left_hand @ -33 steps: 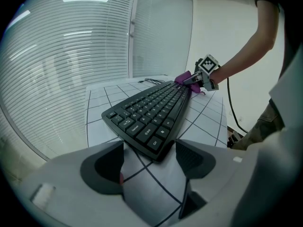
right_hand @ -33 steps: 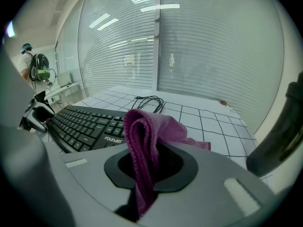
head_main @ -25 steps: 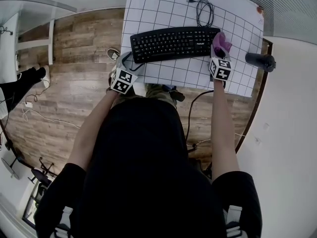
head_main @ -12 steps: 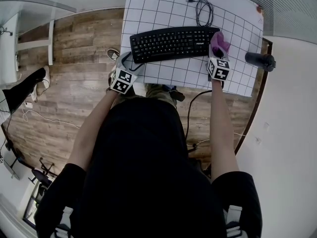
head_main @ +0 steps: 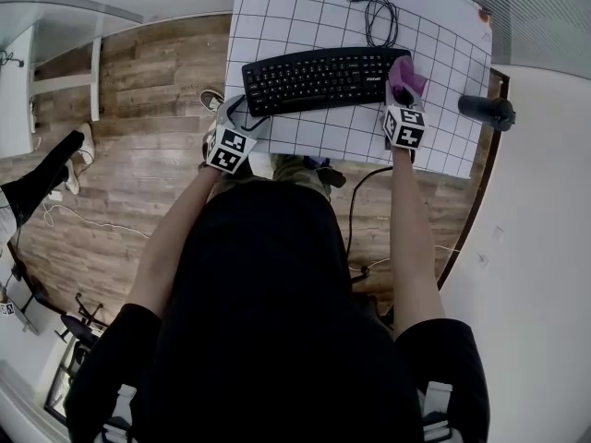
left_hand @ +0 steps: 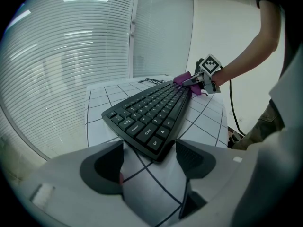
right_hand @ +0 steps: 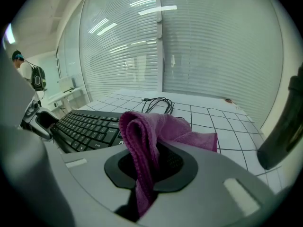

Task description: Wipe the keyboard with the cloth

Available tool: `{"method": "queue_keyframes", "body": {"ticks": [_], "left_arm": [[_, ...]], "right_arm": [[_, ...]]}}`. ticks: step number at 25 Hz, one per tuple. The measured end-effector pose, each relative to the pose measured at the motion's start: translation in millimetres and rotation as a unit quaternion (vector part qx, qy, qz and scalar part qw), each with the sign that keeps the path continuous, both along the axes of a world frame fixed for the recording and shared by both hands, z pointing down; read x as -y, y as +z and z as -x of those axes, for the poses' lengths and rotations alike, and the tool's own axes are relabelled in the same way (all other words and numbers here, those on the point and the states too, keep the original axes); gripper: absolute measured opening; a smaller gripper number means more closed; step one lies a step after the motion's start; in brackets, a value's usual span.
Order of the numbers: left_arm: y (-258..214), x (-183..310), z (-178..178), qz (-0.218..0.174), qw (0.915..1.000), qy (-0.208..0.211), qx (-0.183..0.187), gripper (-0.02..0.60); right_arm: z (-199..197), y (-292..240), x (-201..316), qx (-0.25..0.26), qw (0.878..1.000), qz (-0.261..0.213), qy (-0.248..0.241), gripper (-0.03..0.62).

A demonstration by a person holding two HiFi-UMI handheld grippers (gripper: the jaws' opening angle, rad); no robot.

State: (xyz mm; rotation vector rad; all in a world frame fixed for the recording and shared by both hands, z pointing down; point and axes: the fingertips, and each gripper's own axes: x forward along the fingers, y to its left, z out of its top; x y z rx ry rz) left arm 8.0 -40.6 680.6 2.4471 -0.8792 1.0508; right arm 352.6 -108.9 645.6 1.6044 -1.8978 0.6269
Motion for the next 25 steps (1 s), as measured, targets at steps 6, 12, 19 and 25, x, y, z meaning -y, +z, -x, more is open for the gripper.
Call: {"method": "queue_keyframes", "body": {"ticks": [6, 12, 19, 25], "left_arm": [[0, -1, 1, 0.001, 1.0, -0.001, 0.001, 0.327], [2, -2, 1, 0.003, 1.0, -0.001, 0.001, 0.327], [-1, 0, 0, 0.0, 1.0, 0.0, 0.0, 0.327], [0, 0, 0, 0.001, 1.0, 0.001, 0.0, 0.327]], "right_arm": [[1, -1, 0, 0.006, 1.0, 0.0, 0.0, 0.061], [9, -1, -2, 0.013, 1.0, 0.0, -0.002, 0.061], [34, 1, -6, 0.02, 0.999, 0.004, -0.027, 0.061], [42, 1, -7, 0.019, 0.999, 0.004, -0.033, 0.061]]}}
